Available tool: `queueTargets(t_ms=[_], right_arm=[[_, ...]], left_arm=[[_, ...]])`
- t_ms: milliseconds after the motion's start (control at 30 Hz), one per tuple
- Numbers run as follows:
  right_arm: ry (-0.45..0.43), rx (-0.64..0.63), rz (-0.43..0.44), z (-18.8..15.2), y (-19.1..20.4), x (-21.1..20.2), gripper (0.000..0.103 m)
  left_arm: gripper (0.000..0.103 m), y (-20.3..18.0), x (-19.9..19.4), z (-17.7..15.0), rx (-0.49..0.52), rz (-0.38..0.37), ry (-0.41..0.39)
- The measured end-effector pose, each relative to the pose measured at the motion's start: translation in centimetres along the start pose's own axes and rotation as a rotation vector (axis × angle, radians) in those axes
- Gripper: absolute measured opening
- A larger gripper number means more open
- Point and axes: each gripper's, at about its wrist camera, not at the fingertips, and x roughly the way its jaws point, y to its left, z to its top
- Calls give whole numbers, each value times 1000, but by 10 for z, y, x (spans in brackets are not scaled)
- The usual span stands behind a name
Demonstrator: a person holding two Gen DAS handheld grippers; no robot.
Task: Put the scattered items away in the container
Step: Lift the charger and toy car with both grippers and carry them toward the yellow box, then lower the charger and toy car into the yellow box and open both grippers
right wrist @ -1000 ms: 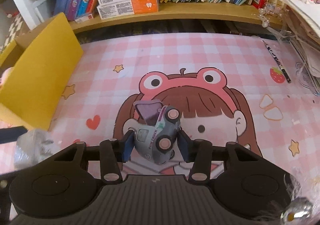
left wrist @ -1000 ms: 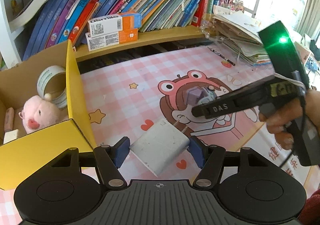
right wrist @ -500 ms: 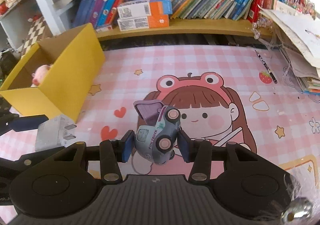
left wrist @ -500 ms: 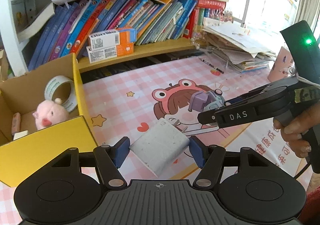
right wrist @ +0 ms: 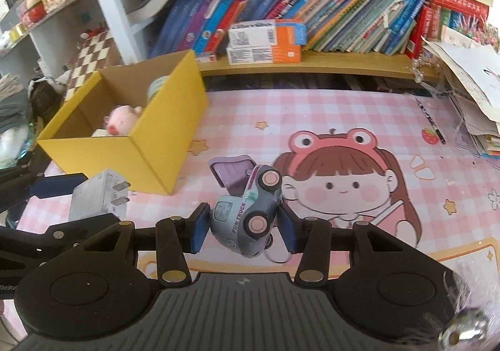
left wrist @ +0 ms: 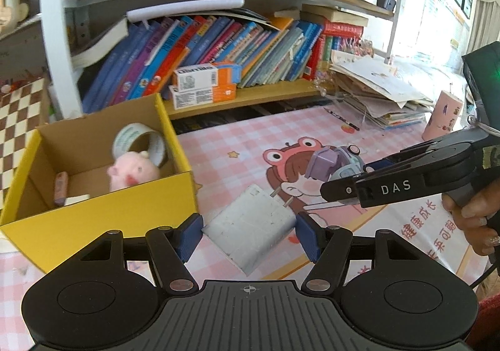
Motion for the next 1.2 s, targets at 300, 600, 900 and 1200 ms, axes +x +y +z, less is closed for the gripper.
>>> queueTargets(t_ms=[300,600,900,1200], right_arm=[[-8,-37,44,1,41,1,44],[-24,-72,75,8,73,2,44],[-60,-124,85,27,93,-1,44],[-80,-181,99,52,111,4,44]], left_arm=[[64,25,-25,-7,-19,30,-20],[64,49,-40,-9,-48,57,-50],[64,71,-45,2,-65,85,-94],[64,92,-49,16,-70,111,-140]])
